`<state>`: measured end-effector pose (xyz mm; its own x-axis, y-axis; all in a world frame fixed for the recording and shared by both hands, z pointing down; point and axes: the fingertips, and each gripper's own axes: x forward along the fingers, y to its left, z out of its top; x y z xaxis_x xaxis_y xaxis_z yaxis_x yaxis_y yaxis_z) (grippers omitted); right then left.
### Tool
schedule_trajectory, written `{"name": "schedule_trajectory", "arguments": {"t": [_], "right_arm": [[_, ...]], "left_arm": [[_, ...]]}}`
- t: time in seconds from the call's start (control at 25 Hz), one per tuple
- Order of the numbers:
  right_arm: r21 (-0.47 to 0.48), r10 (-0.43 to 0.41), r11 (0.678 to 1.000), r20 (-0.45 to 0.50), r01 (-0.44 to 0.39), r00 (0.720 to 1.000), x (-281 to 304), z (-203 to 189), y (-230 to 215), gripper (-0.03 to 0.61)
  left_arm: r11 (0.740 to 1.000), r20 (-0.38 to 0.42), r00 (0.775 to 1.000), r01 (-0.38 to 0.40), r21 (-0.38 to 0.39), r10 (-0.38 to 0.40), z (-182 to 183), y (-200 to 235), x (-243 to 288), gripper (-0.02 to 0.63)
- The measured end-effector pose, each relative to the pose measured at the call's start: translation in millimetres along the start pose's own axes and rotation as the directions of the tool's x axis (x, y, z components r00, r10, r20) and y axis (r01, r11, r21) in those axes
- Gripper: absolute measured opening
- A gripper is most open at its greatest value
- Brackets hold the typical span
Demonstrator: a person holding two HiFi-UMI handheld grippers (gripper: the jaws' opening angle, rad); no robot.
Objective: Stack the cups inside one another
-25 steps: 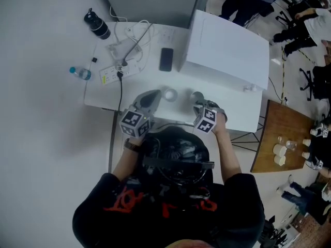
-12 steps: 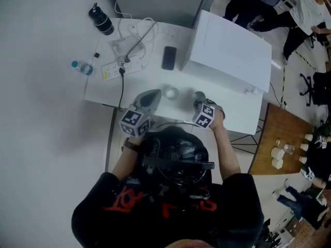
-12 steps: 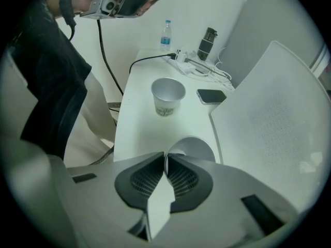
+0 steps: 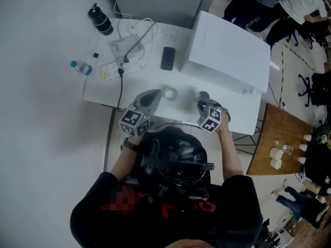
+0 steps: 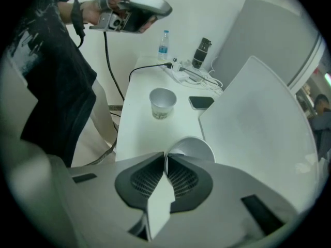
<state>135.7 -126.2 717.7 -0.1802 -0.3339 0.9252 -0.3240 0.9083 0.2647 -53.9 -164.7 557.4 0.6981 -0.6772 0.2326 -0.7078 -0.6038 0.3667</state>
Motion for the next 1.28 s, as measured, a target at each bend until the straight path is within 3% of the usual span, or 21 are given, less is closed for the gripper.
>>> {"name": "schedule_trajectory", "arguments": {"t": [0.24,0.52,0.8,1.28], "right_arm": [[-0.055,-0.026,0.998,0.098,0.032,0.995,-47,26,-17,0.031],[-0.168,0.03,0.986,0.139,-0.006,0.99,-82,90,-19,0.031],[-0.28,0.111,0.958,0.143,-0.067,0.983,-63,128,0,0.031],[-0.324,0.166,0.938,0.097,-0.126,0.981,-18,149,21,0.031]], "left_arm": [[1.0,0.007,1.0,-0.003,0.0,0.003,2,1,-1,0.003],[1.0,0.024,1.0,-0.001,0.009,0.001,6,0,-2,0.003],[1.0,0.027,1.0,-0.011,0.022,0.01,9,0,-6,0.003],[0.997,0.033,0.997,-0.068,0.02,0.067,7,11,-25,0.003]]}}
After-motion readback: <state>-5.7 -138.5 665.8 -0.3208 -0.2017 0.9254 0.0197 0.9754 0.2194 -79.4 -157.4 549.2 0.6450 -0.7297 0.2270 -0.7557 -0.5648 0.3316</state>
